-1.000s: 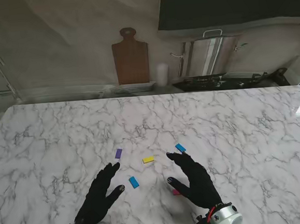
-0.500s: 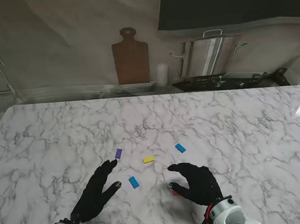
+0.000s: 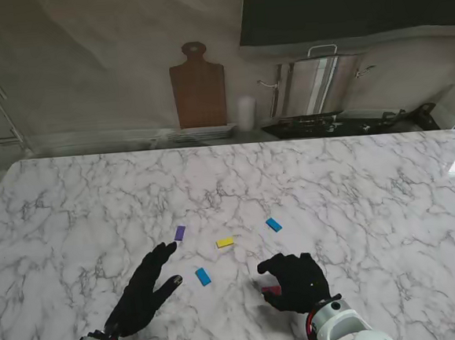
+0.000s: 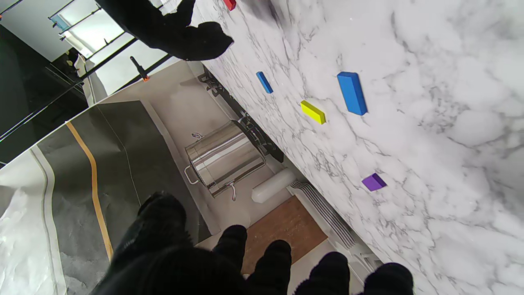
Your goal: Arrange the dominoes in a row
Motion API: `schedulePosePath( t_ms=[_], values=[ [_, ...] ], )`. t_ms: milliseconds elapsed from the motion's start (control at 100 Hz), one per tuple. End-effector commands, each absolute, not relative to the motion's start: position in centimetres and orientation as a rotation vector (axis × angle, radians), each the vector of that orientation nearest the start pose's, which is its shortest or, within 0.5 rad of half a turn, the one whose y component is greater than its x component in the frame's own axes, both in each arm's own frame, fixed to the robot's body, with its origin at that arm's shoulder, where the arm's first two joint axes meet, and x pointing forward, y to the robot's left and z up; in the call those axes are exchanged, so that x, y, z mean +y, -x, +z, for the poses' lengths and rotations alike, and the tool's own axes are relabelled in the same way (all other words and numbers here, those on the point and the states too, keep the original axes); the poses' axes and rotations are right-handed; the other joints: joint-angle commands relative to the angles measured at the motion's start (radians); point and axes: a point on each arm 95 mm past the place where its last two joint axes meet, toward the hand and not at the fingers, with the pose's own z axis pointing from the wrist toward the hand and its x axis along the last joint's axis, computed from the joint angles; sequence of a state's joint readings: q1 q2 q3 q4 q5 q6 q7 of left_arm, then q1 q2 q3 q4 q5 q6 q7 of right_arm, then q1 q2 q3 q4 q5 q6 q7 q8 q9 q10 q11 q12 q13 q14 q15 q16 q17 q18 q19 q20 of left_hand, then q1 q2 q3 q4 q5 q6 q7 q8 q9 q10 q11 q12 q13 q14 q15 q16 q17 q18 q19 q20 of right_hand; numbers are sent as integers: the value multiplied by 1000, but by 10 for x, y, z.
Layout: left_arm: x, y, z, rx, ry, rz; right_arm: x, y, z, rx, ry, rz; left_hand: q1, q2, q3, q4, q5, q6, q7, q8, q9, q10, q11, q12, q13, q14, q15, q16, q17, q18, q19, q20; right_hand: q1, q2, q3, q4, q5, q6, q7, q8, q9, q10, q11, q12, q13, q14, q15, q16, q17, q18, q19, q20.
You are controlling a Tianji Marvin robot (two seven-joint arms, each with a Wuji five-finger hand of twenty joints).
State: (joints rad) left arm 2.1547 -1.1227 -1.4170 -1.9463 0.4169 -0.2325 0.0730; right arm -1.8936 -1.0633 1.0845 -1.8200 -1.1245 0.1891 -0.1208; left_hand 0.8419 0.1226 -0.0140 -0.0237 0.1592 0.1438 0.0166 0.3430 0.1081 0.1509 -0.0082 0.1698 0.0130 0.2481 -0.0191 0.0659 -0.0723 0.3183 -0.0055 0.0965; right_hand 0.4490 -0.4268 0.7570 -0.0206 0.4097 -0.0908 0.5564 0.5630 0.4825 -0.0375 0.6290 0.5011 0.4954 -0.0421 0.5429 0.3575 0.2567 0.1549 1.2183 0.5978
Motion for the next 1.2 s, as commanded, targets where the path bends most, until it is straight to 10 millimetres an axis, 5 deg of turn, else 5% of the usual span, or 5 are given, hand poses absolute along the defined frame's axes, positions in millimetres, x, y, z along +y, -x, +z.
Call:
schedulePosePath(
  t_ms=[0,120,310,710,1190],
  values=[
    [0,-240,-341,1129,1870,-2004,55,-275,-373,1603,-1234,1397,28,9,-6,24,-11,-12,11,9,-11,-12,0,14,-12,-19,-2,15,1,-26,1,17,-16,-72,80,-32,10,-2,45,43,19,-2,46,27,23,17,44,26,13,-20,46,19],
    [0,-240,-341,1121,1864,-2008,57,-277,-379,1624,-1194,1381,33,10,-5,25,-10,-11,12,9,-11,-11,0,14,-12,-20,-1,17,1,-27,2,23,-9,-151,156,-51,28,-11,113,89,50,-3,98,63,42,24,117,60,33,-22,84,27],
    [0,-239,-341,1124,1867,-2008,61,-280,-387,1643,-1153,1362,37,10,-5,25,-10,-12,12,9,-11,-12,0,15,-12,-20,-2,18,1,-27,1,31,-2,-178,194,-58,72,-31,199,142,100,-9,168,113,69,34,225,110,68,-32,152,45],
    [0,-238,-342,1127,1869,-2008,63,-286,-402,1613,-1101,1341,39,9,-6,25,-9,-12,13,9,-11,-11,-1,13,-12,-20,-2,18,0,-27,0,41,27,-296,277,-68,155,-56,269,171,165,-14,252,182,107,48,369,174,112,-38,244,70],
    [0,-239,-342,1125,1868,-2008,65,-288,-405,1637,-1102,1349,40,9,-7,25,-9,-12,13,10,-11,-12,0,13,-12,-20,-2,19,0,-27,-1,48,84,-321,276,-154,211,-124,304,46,169,-30,265,209,109,43,393,186,115,-36,259,71]
  ],
)
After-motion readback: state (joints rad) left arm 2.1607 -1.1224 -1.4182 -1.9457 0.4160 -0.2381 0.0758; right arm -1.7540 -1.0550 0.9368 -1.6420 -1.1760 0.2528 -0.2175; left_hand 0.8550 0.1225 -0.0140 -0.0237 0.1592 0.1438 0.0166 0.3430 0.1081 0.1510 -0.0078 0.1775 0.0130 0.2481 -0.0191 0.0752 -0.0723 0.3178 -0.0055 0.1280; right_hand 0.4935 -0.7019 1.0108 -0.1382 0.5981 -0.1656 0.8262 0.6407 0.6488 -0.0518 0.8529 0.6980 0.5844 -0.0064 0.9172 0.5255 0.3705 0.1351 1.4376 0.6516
